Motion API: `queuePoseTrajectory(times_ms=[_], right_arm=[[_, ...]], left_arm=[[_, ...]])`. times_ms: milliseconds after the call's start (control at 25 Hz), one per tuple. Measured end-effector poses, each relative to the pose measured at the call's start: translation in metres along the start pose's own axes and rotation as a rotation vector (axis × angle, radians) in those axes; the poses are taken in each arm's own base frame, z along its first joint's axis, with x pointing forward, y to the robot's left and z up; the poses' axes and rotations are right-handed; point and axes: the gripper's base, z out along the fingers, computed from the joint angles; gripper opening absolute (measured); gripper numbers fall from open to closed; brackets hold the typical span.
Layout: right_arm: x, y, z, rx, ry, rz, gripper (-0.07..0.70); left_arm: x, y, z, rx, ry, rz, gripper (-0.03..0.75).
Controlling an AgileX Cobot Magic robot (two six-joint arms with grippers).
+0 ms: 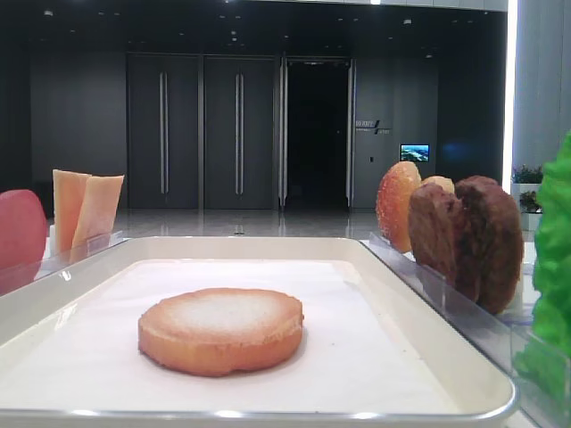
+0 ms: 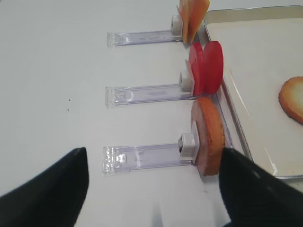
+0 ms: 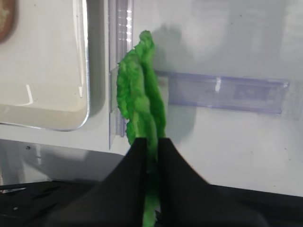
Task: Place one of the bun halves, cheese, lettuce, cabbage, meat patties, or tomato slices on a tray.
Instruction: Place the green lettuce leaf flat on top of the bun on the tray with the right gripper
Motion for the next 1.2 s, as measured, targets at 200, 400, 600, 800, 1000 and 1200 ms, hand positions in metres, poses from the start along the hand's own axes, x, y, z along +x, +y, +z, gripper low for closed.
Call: queuePoseTrajectory(times_ms=[200,400,600,800,1000,1200], right_arm=[[-0.004,0.007,-0.031,-0.054,-0.103,0.008,0.062],[-0.004,0.017,-0.056,-0.136,-0.168,0.002,0.062],[0.001,0.026,-0.066,-0.192,-0.186,-0.018,0.062],[-0.001,0.045,-0.068,-0.289,-0.274,-0.05,0.062],[-0.012,0.061,-0.063,-0.374,-0.331,-0.049,0.062],[-0.026,0.085,-0.041,-0.43,-0.338,-0.068,0.062]], left_arm=[[0.0,0.0,0.0,0.0,0.0,0.0,0.661],[0.0,0.0,0.0,0.0,0.0,0.0,0.661],[0.0,0.0,0.0,0.0,0.0,0.0,0.661],[0.0,0.0,0.0,0.0,0.0,0.0,0.66],[0.0,0.0,0.0,0.0,0.0,0.0,0.638],[0.0,0.0,0.0,0.0,0.0,0.0,0.595]])
